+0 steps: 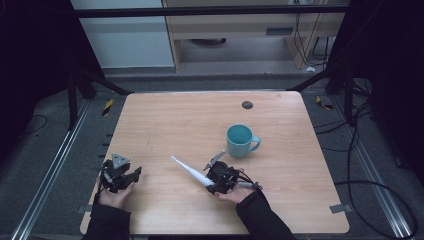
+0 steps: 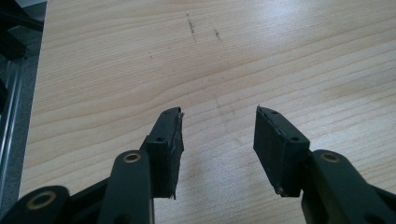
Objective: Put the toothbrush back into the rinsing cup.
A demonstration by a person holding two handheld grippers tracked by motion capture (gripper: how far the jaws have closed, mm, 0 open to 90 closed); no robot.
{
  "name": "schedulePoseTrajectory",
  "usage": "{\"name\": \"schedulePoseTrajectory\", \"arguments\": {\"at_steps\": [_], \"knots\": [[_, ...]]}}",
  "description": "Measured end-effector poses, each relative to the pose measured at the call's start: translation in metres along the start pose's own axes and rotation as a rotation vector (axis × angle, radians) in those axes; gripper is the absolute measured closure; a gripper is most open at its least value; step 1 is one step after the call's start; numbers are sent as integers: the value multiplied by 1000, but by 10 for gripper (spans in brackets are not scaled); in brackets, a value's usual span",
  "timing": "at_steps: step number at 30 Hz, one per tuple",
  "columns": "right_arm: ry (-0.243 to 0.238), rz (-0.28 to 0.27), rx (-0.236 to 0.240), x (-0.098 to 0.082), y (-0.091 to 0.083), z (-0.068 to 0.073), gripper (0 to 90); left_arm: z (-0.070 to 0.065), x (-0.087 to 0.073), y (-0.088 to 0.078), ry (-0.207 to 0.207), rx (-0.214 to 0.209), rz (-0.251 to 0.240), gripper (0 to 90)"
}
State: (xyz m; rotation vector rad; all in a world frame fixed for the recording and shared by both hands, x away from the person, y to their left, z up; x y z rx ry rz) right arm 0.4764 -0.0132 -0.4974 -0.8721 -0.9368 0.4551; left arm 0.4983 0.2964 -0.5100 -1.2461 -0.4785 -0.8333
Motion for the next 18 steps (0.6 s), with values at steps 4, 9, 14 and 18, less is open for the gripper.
{"name": "schedulePoseTrajectory", "arguments": {"at_steps": [4,9,14,18], "knots": [[-3,-81,-6,5,-8,1,665,0,0,0,-1,0,1,518],[-19,-197,-7,14,-17,2,665,0,0,0,-3,1,-2,517],[-32,-334,-6,25,-30,2,664,0,0,0,-3,1,-3,517],[-46,-417,-21,34,-41,3,665,0,0,0,-5,0,-5,513]]}}
Point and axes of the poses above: each handheld gripper's, and its own axes: y roughly forward along the jaws, x roughly out of its top, z roughly to its left, the point moved 5 cm from there along y, roughly forward along the jaws, and after that the axes turned 15 degrees about x, right-handed, at the moved point
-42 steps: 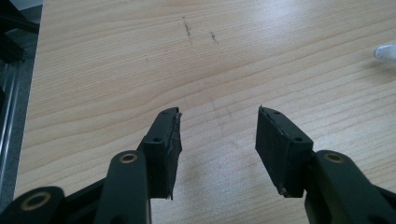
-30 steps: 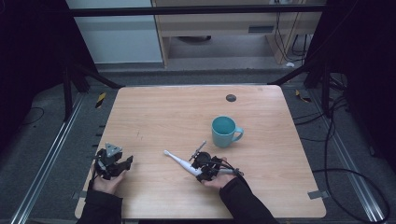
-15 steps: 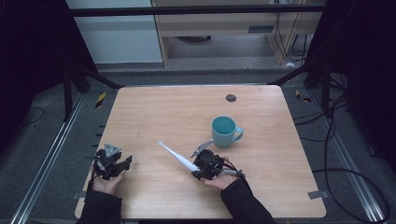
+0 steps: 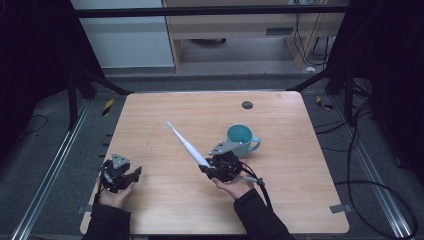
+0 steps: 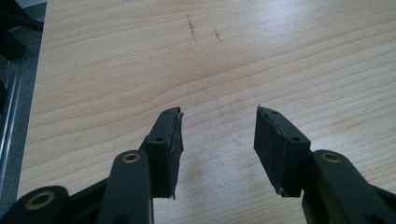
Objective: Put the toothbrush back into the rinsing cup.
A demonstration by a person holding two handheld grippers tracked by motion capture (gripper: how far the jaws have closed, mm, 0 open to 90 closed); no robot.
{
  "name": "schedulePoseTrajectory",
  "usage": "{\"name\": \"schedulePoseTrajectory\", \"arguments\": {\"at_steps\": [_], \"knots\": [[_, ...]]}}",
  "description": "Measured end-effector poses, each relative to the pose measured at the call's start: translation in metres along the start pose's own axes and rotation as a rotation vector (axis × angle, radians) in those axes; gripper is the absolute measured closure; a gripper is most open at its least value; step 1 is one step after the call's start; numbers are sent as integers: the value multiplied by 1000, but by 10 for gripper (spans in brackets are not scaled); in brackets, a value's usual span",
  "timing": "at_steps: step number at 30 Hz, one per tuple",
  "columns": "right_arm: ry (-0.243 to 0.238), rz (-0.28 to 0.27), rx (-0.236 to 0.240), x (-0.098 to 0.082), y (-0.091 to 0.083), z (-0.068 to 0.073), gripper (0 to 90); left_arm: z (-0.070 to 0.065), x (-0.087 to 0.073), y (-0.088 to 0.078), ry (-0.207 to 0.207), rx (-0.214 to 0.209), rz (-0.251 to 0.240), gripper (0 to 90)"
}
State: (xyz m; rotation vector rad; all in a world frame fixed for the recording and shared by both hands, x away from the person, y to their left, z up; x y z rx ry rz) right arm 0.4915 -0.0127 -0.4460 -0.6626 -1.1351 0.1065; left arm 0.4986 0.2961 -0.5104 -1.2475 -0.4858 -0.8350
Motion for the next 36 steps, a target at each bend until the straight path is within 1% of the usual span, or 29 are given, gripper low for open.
{"name": "schedulePoseTrajectory", "arguments": {"at_steps": [4,8,9,15,20,22,24,32,36], "knots": [[-4,-82,-8,14,-5,-1,664,1,1,-1,-11,5,-17,494],[-4,-148,-12,24,-9,-4,664,3,3,-3,-30,13,-39,481],[-10,-158,-17,26,-10,-5,664,4,3,-4,-37,11,-42,479],[-9,-238,-36,40,-22,-16,664,6,3,-3,-63,7,-34,453],[-11,-299,-67,51,-34,-26,664,6,3,-4,-64,3,-32,448],[-7,-312,-81,53,-37,-30,664,6,3,-3,-64,3,-31,448],[-4,-320,-109,54,-41,-38,664,6,3,-3,-63,3,-31,448],[17,-354,-188,52,-52,-63,664,6,3,-4,-65,4,-32,450],[19,-385,-222,53,-60,-71,664,6,3,-3,-63,5,-31,452]]}}
Point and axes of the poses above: each handheld gripper's, and its own axes: y roughly forward along the jaws, x roughly out of its top, z roughly to its left, the point moved 5 cm from there along y, roughly forward along the jaws, and after that the axes turned 15 degrees about x, right-handed, at the moved point
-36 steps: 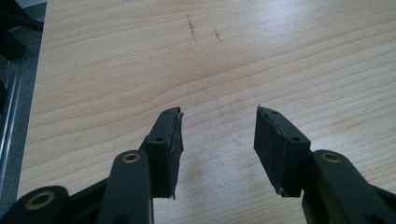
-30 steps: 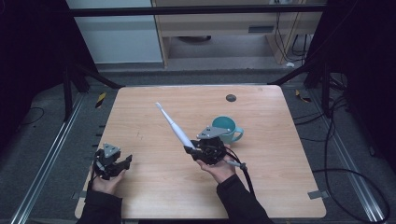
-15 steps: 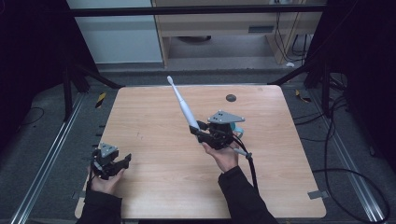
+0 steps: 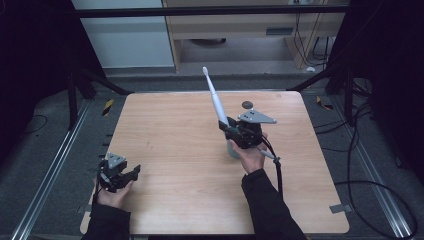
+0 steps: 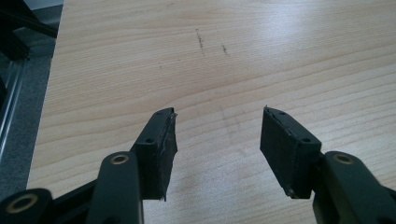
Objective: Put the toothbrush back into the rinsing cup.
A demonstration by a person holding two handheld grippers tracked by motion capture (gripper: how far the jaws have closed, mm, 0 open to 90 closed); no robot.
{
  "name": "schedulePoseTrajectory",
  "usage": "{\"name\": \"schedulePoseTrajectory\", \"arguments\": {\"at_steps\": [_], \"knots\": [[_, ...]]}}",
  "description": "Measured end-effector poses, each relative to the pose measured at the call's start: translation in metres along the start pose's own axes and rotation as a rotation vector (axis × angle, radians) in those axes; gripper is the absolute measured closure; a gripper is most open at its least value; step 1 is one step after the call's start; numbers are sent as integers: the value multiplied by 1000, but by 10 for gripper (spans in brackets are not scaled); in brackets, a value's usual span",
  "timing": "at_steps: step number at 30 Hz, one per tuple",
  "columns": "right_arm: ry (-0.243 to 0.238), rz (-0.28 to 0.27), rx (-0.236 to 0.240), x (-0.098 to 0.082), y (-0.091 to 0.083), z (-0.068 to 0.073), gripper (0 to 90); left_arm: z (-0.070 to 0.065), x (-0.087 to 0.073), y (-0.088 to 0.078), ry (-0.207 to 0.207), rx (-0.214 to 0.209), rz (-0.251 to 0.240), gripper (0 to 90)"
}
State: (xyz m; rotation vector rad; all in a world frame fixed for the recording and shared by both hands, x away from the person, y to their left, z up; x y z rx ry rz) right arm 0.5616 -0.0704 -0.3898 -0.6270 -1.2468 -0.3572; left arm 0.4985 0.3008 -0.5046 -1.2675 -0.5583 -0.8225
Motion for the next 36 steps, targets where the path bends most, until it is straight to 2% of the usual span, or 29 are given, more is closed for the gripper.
{"name": "schedulePoseTrajectory", "arguments": {"at_steps": [9,18,31,34,36], "knots": [[19,-62,-88,0,-10,-23,664,0,0,0,3,1,0,453],[31,-68,-156,-10,-9,-45,664,-1,0,0,5,1,2,454],[49,-39,-184,-22,-2,-54,663,0,0,0,8,2,0,456],[49,-52,-187,-27,-2,-54,663,-1,0,0,8,2,-1,457],[60,-34,-189,-32,-2,-56,663,-1,0,0,9,1,0,458]]}}
Point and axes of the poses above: each handheld gripper's, and its own axes: y roughly forward along the jaws, x roughly out of its top, z roughly to its left, the point moved 5 cm from there along y, roughly forward along the jaws, and after that the axes turned 15 degrees about x, right-handed, at the moved point
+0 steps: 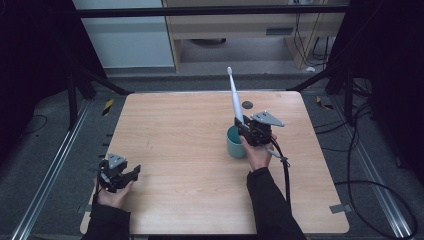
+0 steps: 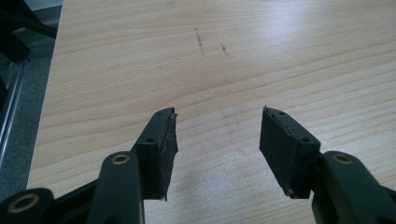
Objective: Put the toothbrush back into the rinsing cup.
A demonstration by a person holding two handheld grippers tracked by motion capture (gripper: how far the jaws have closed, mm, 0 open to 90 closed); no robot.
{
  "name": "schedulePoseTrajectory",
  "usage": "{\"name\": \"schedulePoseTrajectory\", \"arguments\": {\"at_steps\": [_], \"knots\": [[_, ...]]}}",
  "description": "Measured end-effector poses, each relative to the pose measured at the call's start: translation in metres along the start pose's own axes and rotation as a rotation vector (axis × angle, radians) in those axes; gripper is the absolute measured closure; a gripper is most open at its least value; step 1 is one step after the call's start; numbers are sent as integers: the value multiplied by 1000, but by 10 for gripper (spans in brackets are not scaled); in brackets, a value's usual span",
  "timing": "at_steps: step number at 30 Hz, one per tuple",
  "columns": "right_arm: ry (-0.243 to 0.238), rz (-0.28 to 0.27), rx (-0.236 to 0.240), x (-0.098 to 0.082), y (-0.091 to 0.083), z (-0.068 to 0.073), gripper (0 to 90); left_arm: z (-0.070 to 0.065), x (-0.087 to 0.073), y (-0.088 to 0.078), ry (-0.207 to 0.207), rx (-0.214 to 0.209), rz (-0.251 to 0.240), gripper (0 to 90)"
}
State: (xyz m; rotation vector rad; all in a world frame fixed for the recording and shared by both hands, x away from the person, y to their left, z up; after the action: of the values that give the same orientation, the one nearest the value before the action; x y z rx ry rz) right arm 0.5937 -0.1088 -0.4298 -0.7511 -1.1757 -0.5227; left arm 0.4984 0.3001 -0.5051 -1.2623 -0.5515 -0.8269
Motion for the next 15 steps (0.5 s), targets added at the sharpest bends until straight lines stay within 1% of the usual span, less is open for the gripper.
{"name": "schedulePoseTrajectory", "arguments": {"at_steps": [2,6,10,15], "knots": [[-4,9,3,-2,0,1,663,0,0,0,0,0,0,458],[-13,6,3,-3,3,1,663,0,0,-1,1,2,-1,459],[-12,28,-10,-7,5,-1,663,-1,0,0,2,1,0,459],[-10,42,-9,-12,7,-2,662,-1,0,0,3,1,0,460]]}}
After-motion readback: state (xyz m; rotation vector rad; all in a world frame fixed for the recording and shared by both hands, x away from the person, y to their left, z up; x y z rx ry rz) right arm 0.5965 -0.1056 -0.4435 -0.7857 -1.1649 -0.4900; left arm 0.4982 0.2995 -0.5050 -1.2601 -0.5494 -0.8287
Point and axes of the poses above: each handheld gripper's, and its own axes: y roughly forward along the jaws, x roughly out of its top, z roughly to its left, the point moved 5 cm from there along y, roughly forward along the jaws, and after that the axes turned 15 degrees about x, right-handed, at the moved point
